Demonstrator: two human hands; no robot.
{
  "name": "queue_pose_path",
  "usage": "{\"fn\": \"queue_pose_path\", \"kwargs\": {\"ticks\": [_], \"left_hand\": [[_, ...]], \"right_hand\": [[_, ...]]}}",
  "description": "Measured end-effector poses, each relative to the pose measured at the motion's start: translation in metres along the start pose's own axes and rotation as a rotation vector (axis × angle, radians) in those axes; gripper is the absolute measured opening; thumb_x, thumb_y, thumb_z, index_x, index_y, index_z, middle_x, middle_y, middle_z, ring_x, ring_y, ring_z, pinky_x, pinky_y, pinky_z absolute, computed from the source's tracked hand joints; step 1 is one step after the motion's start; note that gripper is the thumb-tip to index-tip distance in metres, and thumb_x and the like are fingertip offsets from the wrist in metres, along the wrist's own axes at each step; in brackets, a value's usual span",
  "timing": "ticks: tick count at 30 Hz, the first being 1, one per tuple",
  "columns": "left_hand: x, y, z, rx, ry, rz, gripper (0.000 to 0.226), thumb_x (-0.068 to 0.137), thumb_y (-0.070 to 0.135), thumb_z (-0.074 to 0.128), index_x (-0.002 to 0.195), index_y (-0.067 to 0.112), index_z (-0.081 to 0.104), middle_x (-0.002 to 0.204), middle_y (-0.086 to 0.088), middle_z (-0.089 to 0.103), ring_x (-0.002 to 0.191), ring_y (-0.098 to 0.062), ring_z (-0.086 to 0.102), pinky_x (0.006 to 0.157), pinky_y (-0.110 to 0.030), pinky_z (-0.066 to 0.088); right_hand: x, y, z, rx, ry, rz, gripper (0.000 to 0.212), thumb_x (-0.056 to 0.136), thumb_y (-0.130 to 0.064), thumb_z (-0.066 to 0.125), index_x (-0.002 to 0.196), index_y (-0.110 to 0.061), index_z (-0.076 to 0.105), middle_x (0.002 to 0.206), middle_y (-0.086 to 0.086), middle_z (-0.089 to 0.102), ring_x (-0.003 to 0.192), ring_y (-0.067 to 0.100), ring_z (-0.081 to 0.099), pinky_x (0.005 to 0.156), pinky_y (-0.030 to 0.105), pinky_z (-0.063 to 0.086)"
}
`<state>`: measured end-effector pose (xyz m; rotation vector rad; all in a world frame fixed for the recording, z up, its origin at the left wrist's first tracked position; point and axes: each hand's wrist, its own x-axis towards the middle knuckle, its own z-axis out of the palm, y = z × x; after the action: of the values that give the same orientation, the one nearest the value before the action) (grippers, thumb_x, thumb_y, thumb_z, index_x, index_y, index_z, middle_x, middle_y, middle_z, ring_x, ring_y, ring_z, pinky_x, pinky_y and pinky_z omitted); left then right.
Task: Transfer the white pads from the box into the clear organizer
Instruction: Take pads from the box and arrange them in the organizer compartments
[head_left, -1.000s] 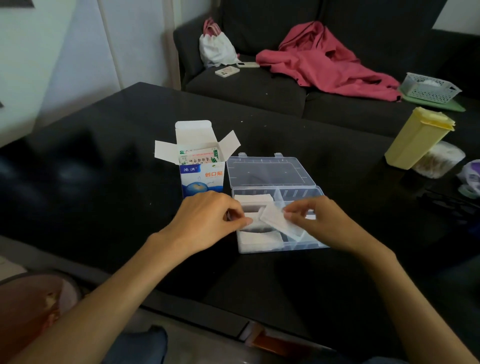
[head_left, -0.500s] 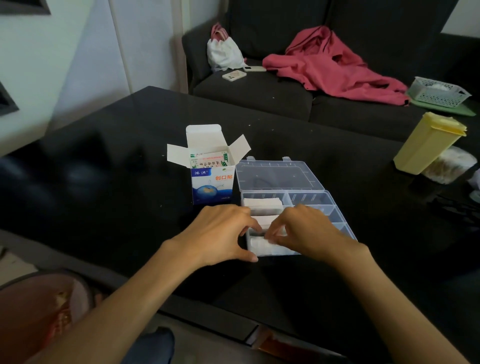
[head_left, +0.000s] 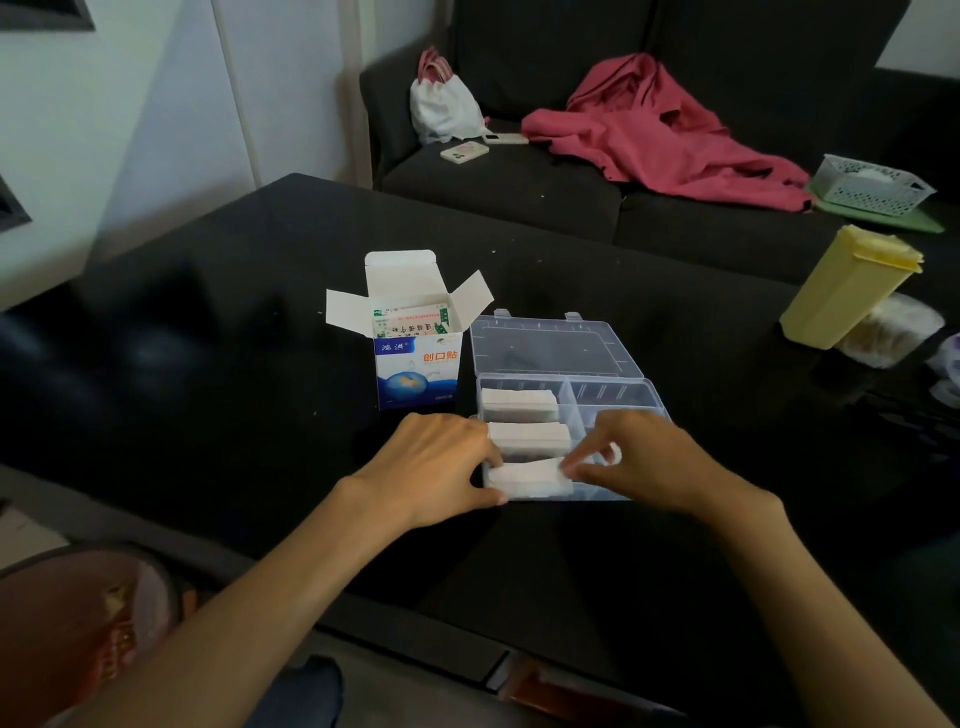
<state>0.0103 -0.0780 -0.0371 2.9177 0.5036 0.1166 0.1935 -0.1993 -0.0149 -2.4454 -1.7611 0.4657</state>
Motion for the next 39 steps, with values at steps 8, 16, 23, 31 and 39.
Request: {"fn": "queue_pose_path", "kwargs": {"ticks": [8,16,23,31,39], "left_hand": [[-0.003,-0.006,-0.012,-0.129,-0.038,-0.042,0.059,0.075,0.07,0.056,0.122,0.035,0.057,0.102,0.019,0.058,0.088,0.003,0.051,0.071,-0.018,0.04],[-0.015,-0.038,-0.054,-0.064,0.609,-0.439,0.035,0.092,0.044,0.05,0.123,0.029,0.059,0.127,0.01,0.052,0.116,-0.004,0.041,0.087,-0.018,0.036],[-0.023,-0.061,-0.046,0.01,0.45,-0.465,0.036,0.092,0.038,0.055,0.128,0.032,0.054,0.136,0.011,0.049,0.127,-0.007,0.038,0.101,-0.025,0.033],[-0.029,-0.063,-0.05,-0.116,0.44,-0.449,0.034,0.091,0.04,0.056,0.125,0.034,0.059,0.131,0.014,0.054,0.122,-0.004,0.042,0.095,-0.022,0.037],[-0.028,-0.064,-0.052,-0.315,0.5,-0.597,0.035,0.085,0.038,0.066,0.119,0.033,0.062,0.127,0.007,0.06,0.118,-0.01,0.053,0.086,-0.024,0.048]], "right_hand": [[0.002,-0.001,0.002,0.239,0.064,0.037,0.018,0.087,-0.037,0.06,0.096,-0.028,0.072,0.097,-0.003,0.068,0.076,0.005,0.056,0.072,0.018,0.046],[0.024,-0.072,-0.055,0.474,0.514,-0.155,0.02,0.091,-0.024,0.056,0.109,-0.024,0.065,0.095,-0.013,0.064,0.085,0.0,0.06,0.071,0.013,0.047],[0.105,-0.127,-0.079,-0.058,0.248,-0.274,0.024,0.093,-0.017,0.053,0.111,-0.018,0.068,0.117,0.003,0.064,0.099,0.014,0.059,0.073,0.023,0.041],[0.125,-0.122,-0.051,-0.345,0.225,-0.268,0.031,0.089,-0.035,0.059,0.116,-0.019,0.066,0.108,0.0,0.065,0.09,0.012,0.057,0.067,0.02,0.038],[0.124,-0.118,-0.049,-0.116,0.222,-0.284,0.024,0.08,-0.032,0.071,0.099,-0.016,0.071,0.1,0.001,0.069,0.084,0.013,0.061,0.074,0.027,0.054]]}}
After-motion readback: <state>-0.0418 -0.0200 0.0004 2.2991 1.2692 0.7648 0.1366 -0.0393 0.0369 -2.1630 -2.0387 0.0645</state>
